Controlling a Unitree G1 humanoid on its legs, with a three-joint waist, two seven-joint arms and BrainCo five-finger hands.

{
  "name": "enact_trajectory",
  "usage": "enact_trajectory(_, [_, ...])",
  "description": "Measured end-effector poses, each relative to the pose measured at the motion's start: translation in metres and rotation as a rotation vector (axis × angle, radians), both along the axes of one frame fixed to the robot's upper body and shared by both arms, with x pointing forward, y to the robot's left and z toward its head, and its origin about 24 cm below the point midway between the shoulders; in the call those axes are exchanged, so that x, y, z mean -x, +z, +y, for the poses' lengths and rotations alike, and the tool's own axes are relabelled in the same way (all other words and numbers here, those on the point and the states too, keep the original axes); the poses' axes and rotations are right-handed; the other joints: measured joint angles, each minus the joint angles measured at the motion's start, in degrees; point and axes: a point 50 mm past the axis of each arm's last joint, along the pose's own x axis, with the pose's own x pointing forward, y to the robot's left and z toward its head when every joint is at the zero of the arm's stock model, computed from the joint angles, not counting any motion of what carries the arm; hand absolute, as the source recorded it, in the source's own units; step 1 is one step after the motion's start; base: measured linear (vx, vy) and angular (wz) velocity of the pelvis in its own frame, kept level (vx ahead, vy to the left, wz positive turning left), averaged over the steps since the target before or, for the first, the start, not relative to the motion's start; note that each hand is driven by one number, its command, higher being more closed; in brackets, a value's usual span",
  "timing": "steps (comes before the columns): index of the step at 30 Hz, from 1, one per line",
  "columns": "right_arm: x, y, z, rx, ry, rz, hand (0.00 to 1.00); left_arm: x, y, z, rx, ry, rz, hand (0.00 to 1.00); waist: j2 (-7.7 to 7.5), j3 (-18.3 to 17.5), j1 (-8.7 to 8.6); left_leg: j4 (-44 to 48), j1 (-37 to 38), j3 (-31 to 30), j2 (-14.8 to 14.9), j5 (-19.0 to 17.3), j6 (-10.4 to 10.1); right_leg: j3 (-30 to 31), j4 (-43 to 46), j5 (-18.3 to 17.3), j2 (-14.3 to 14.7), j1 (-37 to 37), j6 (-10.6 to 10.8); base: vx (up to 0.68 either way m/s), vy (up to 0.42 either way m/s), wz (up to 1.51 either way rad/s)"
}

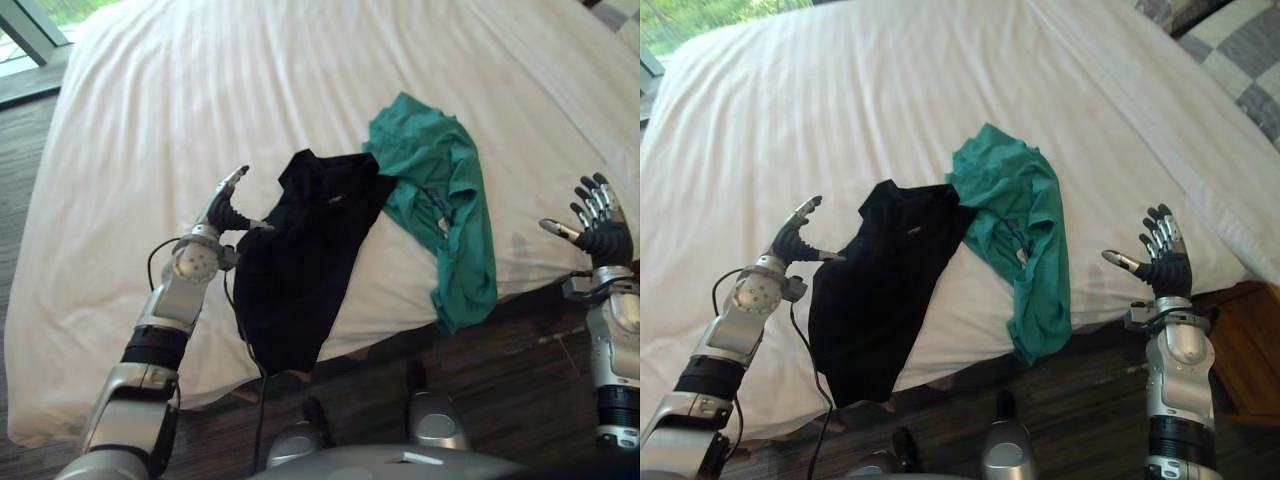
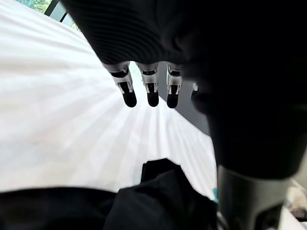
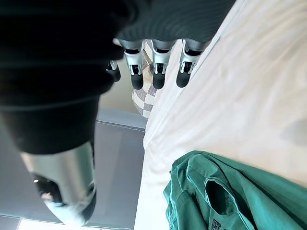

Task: Tidy the bed and pick cloth on bed and put in laundry

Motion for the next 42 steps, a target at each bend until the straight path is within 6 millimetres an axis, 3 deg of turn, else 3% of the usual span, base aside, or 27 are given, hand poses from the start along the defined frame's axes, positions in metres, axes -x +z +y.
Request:
enact_trajectory(3, [-0.007, 0.019, 0.01, 0.011, 0.043, -0.075, 0.0, -0.006, -0.005, -0.002, -0.042, 0.021, 0.052, 0.0, -0.12, 2.2, -1.2, 0.8, -1.8, 1.4, 0.0, 0.0, 0.1, 1.6, 1.3, 0.1, 0.1, -2.9, -0.1, -0.04, -0.019, -0.19])
enact_trajectory(8, [-0.008, 0.023, 0.013, 0.02, 0.067, -0.084, 0.0, -0.016, -0.013, -0.009, -0.02, 0.054, 0.084, 0.0, -0.06, 4.4, -2.22, 1.2, -2.9, 3.2, -0.3, 0.0, 0.1, 3.8, 2.8, 0.1, 0.2, -5.6, -0.1, -0.01, -0.008, -0.19])
enact_trajectory(9, [-0.007, 0.027, 0.015, 0.027, 0.076, -0.097, 0.0, -0.018, -0.01, -0.009, -0.019, 0.062, 0.077, 1.0, -0.01, 5.2, -2.35, 1.4, -3.2, 3.7, -0.4, 0.0, 0.1, 4.2, 3.1, 0.1, 0.1, -5.9, -0.1, -0.04, -0.002, -0.12])
enact_trajectory(20, [-0.019, 0.047, 0.036, 0.143, 0.151, -0.114, 0.0, -0.022, -0.007, -0.02, -0.09, -0.007, 0.08, 1.0, 0.44, 6.4, -2.31, 1.7, -3.7, 4.0, -1.3, -0.1, 0.7, 4.7, 4.2, 0.1, -0.8, -6.8, 0.0, -0.01, 0.002, -0.01])
enact_trajectory(23, [-0.023, 0.051, 0.037, 0.205, 0.121, -0.099, 0.0, -0.014, -0.012, -0.029, 0.015, -0.06, 0.065, 1.0, 0.64, 6.5, -2.26, 1.7, -3.7, 2.3, -1.8, 0.1, 1.0, 3.5, 4.2, -0.1, -1.8, -6.0, 0.3, 0.02, 0.02, 0.25])
enact_trajectory(26, [-0.024, 0.053, 0.034, 0.267, 0.068, -0.071, 0.0, 0.004, -0.027, -0.042, 0.182, -0.127, 0.058, 1.0, 1.1, 6.7, -2.04, 2.0, -3.6, -0.6, -2.4, 0.1, 1.1, 1.1, 4.0, -0.6, -3.0, -3.9, 1.1, 0.02, 0.023, 0.47])
enact_trajectory(28, [-0.026, 0.059, 0.031, 0.308, 0.008, -0.075, 0.0, 0.027, -0.045, -0.055, 0.307, -0.158, 0.039, 1.0, 1.12, 6.7, -0.74, 2.9, -3.9, -2.7, -2.3, 0.1, 1.1, -0.5, 3.3, -0.7, -3.3, -2.5, 1.2, 0.04, 0.016, 0.43])
enact_trajectory(32, [-0.03, 0.075, 0.022, 0.34, -0.067, -0.086, 0.0, 0.049, -0.055, -0.061, 0.447, -0.17, 0.01, 1.0, 1.71, 7.0, 0.33, 3.7, -6.2, -5.7, -2.1, 0.1, 1.2, -3.3, 2.5, -0.7, -3.6, -2.1, 1.2, 0.0, -0.006, 0.44])
enact_trajectory(42, [-0.05, 0.117, -0.036, 0.345, -0.29, 0.021, 0.0, 0.103, -0.076, -0.067, 0.717, -0.217, 0.059, 1.0, 5.66, 8.3, 4.91, 5.1, -10.2, -10.4, -2.0, 0.6, 1.9, -7.8, 2.1, -0.7, -3.9, -2.0, 1.2, -0.01, -0.005, 0.25])
